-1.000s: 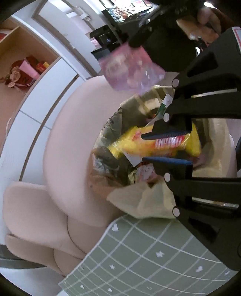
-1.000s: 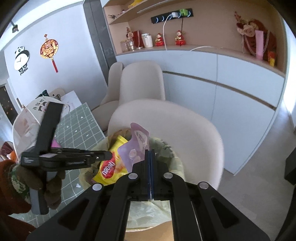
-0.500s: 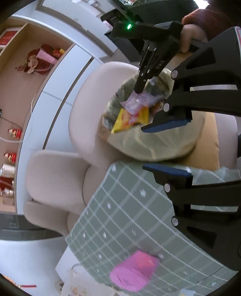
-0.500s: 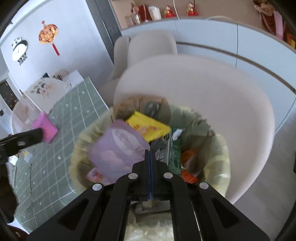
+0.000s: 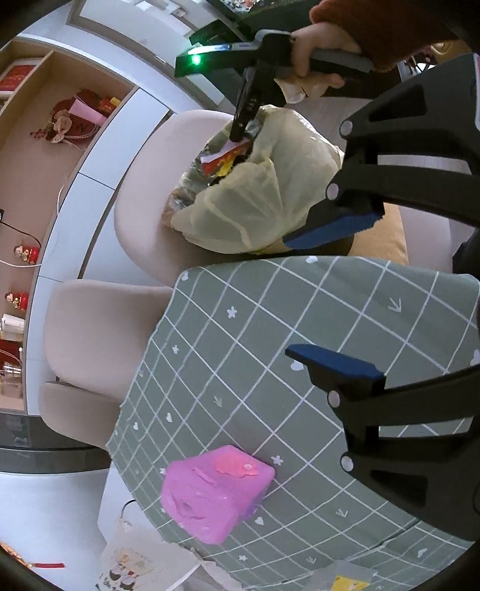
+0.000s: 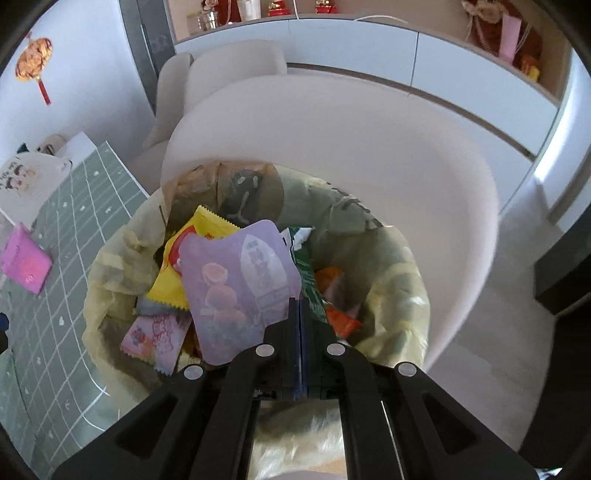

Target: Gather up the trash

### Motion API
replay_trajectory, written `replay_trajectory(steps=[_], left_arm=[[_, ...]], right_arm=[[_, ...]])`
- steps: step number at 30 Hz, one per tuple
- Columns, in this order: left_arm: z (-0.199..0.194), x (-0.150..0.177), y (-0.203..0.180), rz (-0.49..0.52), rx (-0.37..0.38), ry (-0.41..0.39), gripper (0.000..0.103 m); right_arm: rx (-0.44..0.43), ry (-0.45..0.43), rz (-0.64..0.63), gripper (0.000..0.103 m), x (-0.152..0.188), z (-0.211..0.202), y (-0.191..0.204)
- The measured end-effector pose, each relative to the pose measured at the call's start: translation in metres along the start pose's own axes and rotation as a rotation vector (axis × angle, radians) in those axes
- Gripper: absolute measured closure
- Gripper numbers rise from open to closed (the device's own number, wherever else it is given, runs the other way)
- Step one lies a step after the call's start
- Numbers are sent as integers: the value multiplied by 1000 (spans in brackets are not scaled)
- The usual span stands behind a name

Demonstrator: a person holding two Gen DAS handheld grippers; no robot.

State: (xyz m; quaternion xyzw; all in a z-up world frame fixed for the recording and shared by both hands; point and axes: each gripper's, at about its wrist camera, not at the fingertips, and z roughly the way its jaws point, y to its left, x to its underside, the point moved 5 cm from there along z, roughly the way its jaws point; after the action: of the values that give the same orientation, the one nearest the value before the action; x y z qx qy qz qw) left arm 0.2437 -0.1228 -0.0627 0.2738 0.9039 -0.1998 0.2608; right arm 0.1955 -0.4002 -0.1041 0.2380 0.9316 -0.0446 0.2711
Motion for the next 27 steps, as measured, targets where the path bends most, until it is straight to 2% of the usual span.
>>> replay_trajectory(steps=[3, 4, 6, 7, 8, 11, 15, 18, 20, 23, 25, 27], left_arm=[[6, 6, 6, -25, 13, 22, 50], [7, 9, 6, -31, 20, 32, 46], [4, 12, 6, -16, 8, 31, 39], [1, 13, 5, -7, -5, 23, 38], [-2, 14, 5, -1, -17, 17, 37], [-11, 18, 4, 1, -52, -4, 37], [-29, 27, -5, 0, -94, -48, 37], [-47, 35, -17, 9, -129, -112, 37], [-61, 43, -28, 16, -183, -182, 37], [-80, 58, -38, -42, -223, -233, 37], [-91, 67, -46, -57, -250, -266, 37], [-102, 77, -58, -34, -314, -306, 37]], right_arm=[[-17, -8, 11, 98, 5, -9, 4], [-16, -11, 10, 95, 7, -12, 6], [-4, -35, 9, 80, 9, -21, 5], [-6, -50, 14, 68, 11, -26, 5], [-13, -65, 26, 64, 12, -30, 4], [-36, -104, 63, 63, 15, -47, 1], [-113, -190, 60, 63, 27, -87, 11], [-178, -221, 20, 63, 49, -114, 25], [-217, -240, -13, 63, 70, -131, 36], [-260, -244, -78, 63, 101, -153, 51], [-257, -257, -130, 63, 116, -163, 57], [-251, -279, -177, 63, 130, -175, 63]])
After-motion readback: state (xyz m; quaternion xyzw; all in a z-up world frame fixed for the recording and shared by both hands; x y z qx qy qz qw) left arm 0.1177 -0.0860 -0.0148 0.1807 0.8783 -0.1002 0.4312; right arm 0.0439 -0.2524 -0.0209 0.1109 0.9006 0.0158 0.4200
